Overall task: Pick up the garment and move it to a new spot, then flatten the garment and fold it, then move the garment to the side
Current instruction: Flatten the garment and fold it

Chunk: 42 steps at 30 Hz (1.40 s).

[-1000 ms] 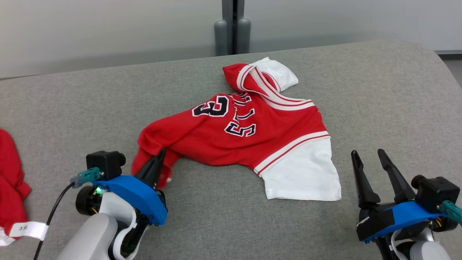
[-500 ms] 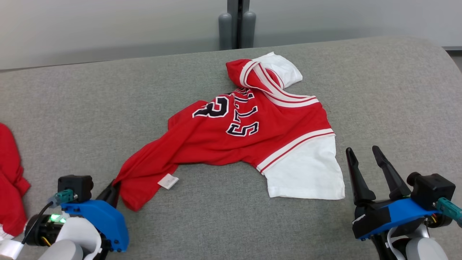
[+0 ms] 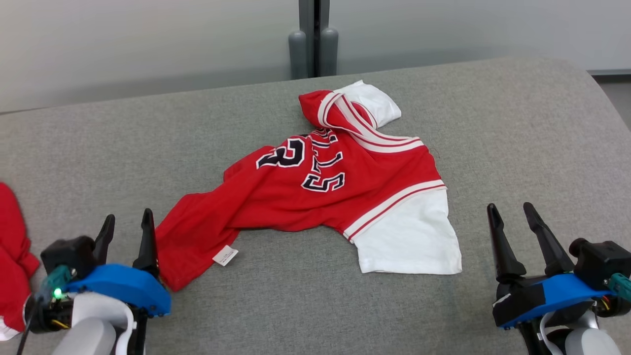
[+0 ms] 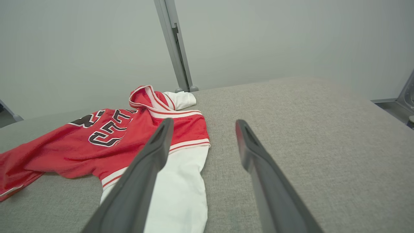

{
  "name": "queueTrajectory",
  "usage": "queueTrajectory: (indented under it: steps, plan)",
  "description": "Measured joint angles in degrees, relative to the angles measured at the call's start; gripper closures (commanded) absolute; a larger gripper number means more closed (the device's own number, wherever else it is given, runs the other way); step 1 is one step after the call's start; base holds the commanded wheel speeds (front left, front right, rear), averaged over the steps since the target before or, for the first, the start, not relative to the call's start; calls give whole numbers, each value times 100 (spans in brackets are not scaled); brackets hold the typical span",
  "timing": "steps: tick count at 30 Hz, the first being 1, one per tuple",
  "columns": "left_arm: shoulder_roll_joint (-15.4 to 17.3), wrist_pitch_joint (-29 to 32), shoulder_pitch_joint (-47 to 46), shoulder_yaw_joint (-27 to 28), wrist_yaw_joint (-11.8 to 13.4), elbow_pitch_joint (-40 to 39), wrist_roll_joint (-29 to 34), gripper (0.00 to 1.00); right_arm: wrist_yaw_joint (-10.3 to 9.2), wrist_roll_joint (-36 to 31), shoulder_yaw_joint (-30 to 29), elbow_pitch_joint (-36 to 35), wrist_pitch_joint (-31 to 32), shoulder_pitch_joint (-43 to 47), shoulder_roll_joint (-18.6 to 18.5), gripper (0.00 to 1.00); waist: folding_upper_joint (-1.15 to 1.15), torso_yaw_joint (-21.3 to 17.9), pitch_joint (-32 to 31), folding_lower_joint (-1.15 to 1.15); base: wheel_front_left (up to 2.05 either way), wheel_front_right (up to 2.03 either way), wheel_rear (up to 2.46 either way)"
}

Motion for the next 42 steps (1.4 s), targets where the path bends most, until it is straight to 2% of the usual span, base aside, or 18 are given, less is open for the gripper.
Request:
queueTrajectory:
  steps: [2,6,13,18,22,27,42]
  plan:
    - [-105,-375,156,93,76,-98,-11,0,0,-14,-35,-2,5,31,1,0,0,41,-72,0,0,0,0]
    - [-268,-823,336,270,60,-331,105,0,0,-27,-174,10,53,63,1,0,0,148,-218,0,0,0,0]
    - [-773,-912,856,754,-29,-800,738,0,0,-176,-474,134,126,121,2,0,0,272,-529,-1,0,0,0]
    - [-1044,-912,1344,975,-249,-857,1135,0,1,-361,-446,135,200,200,1,0,0,281,-730,-1,0,0,0]
    - [-1112,-912,1544,1011,-510,-771,1284,0,0,-386,-323,118,176,341,1,0,0,283,-846,-1,0,0,0]
    - [-1167,-912,1628,1096,-680,-605,1379,0,0,-427,-207,104,142,475,1,0,0,345,-952,-1,0,0,0]
    - [-1185,-880,1535,996,-758,-207,1396,0,0,-372,0,232,132,514,1,0,0,659,-1036,-1,0,0,0]
